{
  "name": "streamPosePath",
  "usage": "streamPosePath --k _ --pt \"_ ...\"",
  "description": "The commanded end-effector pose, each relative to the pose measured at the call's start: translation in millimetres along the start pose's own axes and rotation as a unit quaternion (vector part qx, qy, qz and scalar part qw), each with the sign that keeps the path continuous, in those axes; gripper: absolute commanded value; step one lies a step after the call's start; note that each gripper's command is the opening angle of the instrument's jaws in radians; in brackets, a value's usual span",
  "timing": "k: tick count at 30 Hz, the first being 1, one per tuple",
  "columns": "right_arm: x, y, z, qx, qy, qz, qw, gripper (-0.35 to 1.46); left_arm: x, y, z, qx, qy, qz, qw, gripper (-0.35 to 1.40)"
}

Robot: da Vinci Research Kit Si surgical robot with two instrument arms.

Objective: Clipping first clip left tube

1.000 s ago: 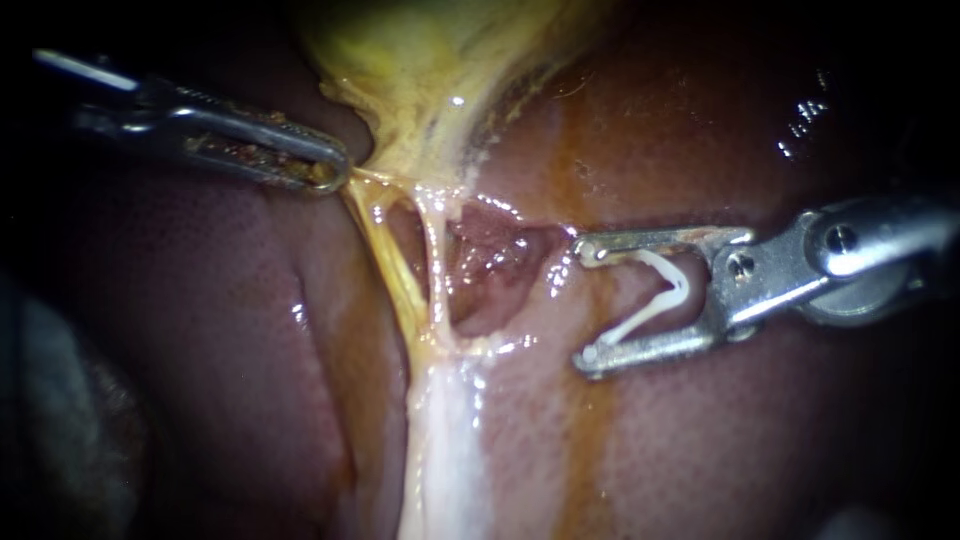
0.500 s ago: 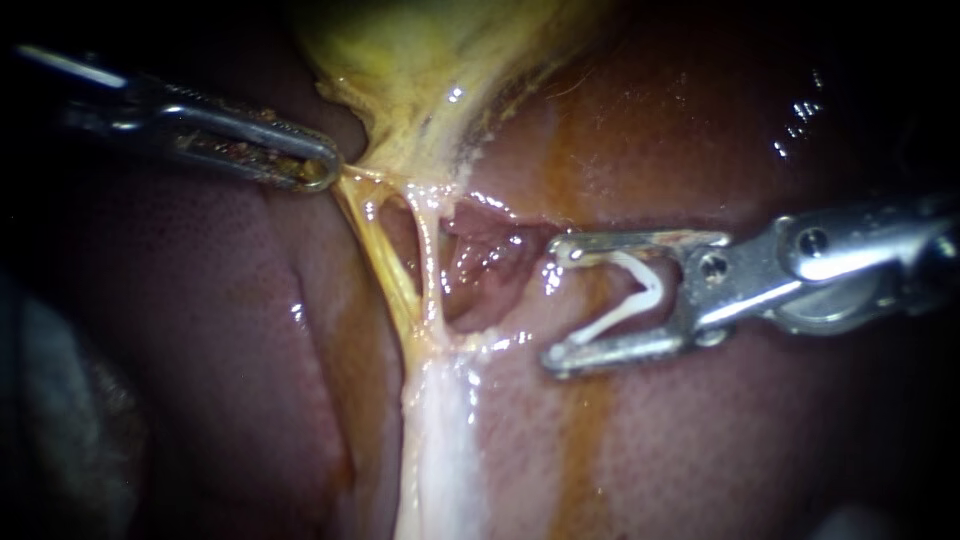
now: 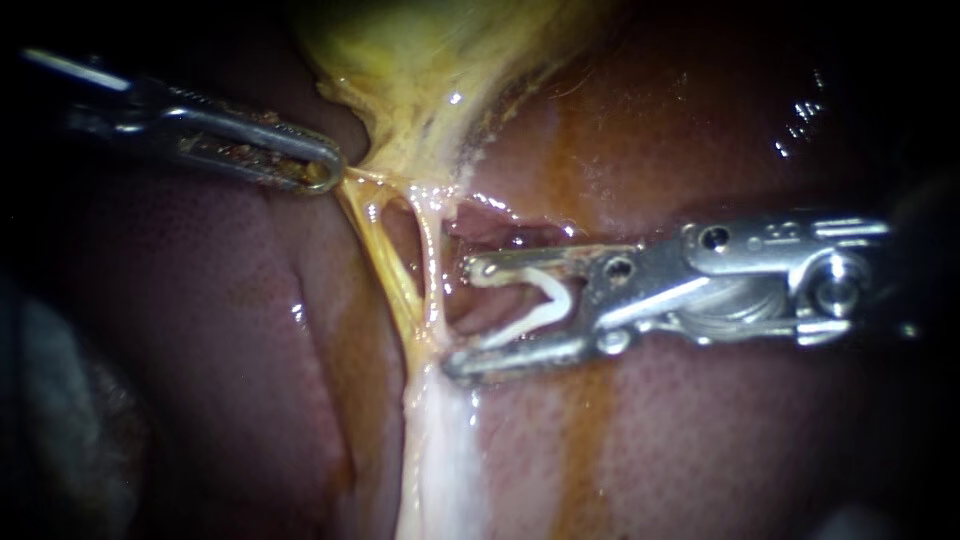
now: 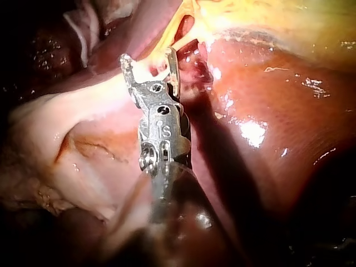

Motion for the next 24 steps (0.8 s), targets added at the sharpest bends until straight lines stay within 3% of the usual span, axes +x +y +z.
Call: streamPosePath --k 1,9,24 --pt "0.1 0.0 0.3 0.001 0.001 0.005 1.0 0.5 0.0 0.0 0.0 0.0 0.0 0.0 1.0 -0.35" --pt "-0.1 0.9 2.3 0.005 0.002 0.019 0.9998 0.5 0.0 0.0 0.0 0.0 0.0 0.0 1.0 -0.35" --pt "-3.8 2.7 5.6 0.014 -0.006 0.032 0.9994 0.5 0.0 0.1 0.1 0.0 0.0 0.0 1.0 -0.35"
